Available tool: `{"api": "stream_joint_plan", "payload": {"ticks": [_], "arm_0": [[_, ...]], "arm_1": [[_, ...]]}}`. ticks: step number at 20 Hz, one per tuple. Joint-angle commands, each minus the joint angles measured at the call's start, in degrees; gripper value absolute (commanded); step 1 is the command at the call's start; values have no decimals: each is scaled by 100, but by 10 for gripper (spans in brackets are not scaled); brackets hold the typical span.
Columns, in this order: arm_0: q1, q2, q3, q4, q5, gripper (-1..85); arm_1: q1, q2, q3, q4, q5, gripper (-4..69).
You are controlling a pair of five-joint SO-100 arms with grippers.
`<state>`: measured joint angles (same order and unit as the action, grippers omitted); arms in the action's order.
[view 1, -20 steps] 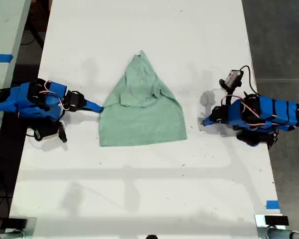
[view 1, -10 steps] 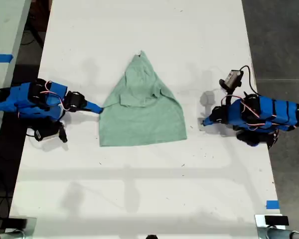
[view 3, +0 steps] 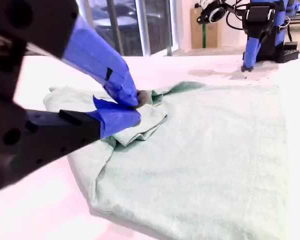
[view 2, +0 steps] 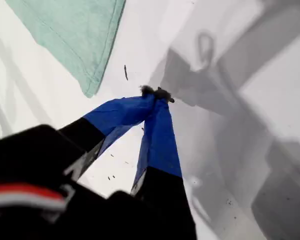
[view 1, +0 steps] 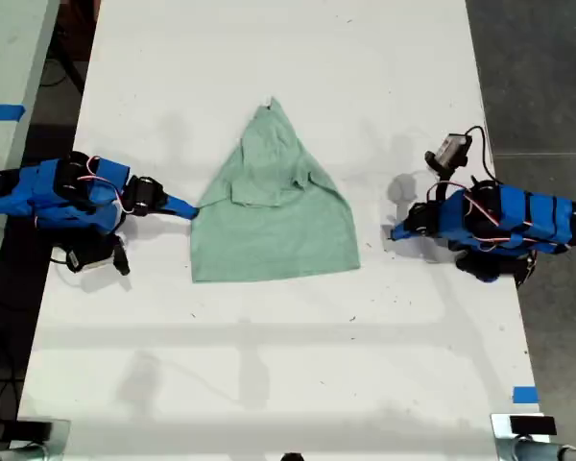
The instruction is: Fold t shirt
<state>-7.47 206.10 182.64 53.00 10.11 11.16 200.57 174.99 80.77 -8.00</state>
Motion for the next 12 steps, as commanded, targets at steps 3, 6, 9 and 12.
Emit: {"api": "stream_joint_plan", "payload": {"ticks": [3,6,9,12], "arm_0": [[-105,26,-9,-44,79,12],[-105,26,-9,-18,53,42],[-114,26,-9,0,18,-1],[-132,26,-9,9,-9,-1]], "arm_1": [[-79,70,-18,70,105,-20],[-158,70,-18,70,97,-20],[-167,70,-18,70,97,-20],[-167,70,-18,70,97,-20]]}}
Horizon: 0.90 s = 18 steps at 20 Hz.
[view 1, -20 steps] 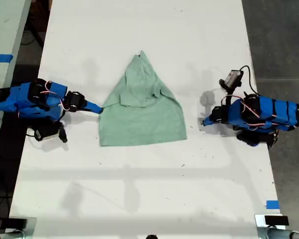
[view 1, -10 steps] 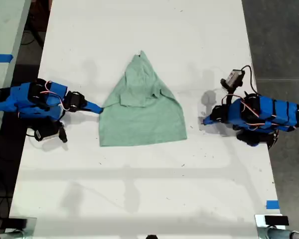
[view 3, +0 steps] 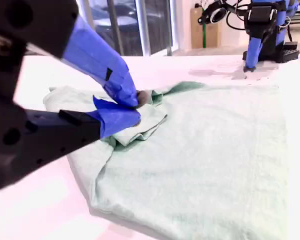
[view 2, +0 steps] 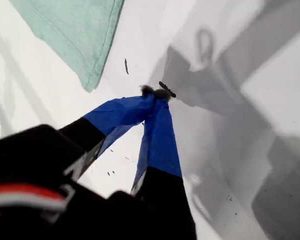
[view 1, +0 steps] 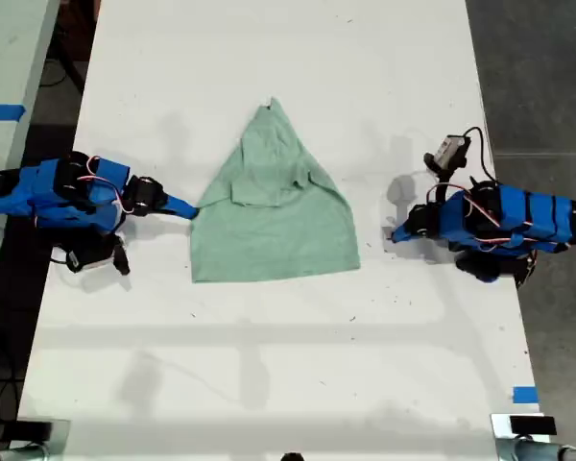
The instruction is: Fold t shirt
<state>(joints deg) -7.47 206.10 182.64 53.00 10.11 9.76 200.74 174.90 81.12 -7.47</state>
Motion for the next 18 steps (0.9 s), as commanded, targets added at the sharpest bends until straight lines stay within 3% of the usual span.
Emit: {"api": "stream_joint_plan", "payload": {"ticks": [1,9,11,13,16,18], "arm_0": [[-141,26,0,44,-70,-1],[-141,26,0,132,-185,14],[-114,26,0,132,-185,167],[-114,26,0,141,-185,182],[-123,26,0,149,-185,159],[-141,26,0,158,-211,-1]], "arm_1": [[-26,53,-9,35,44,-20],[-18,53,-9,35,44,-20],[-26,53,-9,35,44,-20],[-18,53,-9,35,44,-20],[-18,53,-9,35,44,-20],[-18,53,-9,35,44,-20]]}}
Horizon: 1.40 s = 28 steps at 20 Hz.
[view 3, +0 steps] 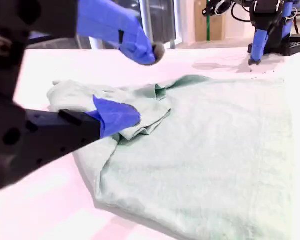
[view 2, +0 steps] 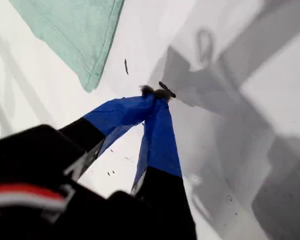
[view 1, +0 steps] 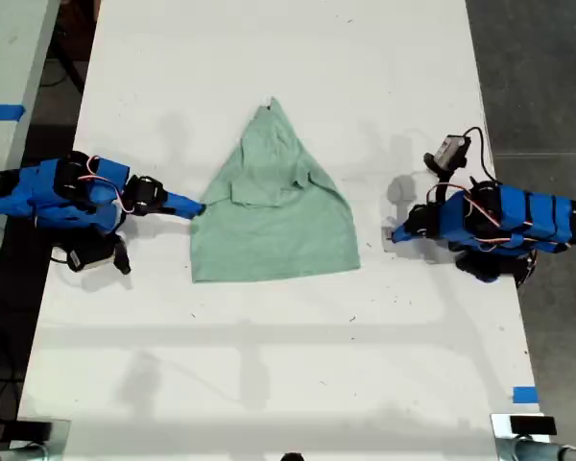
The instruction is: Fold t shirt
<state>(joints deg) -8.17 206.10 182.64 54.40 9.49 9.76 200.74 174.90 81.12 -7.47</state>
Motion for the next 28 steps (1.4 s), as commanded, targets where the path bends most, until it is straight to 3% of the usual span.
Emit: {"api": "stream_joint_plan", "payload": {"ticks": [1,28], "arm_0": [[-70,26,0,18,-149,-1],[-105,26,-9,105,-202,-1]], "arm_1": [[-18,53,-9,35,44,-20],[-9,53,-9,35,44,-20]]}}
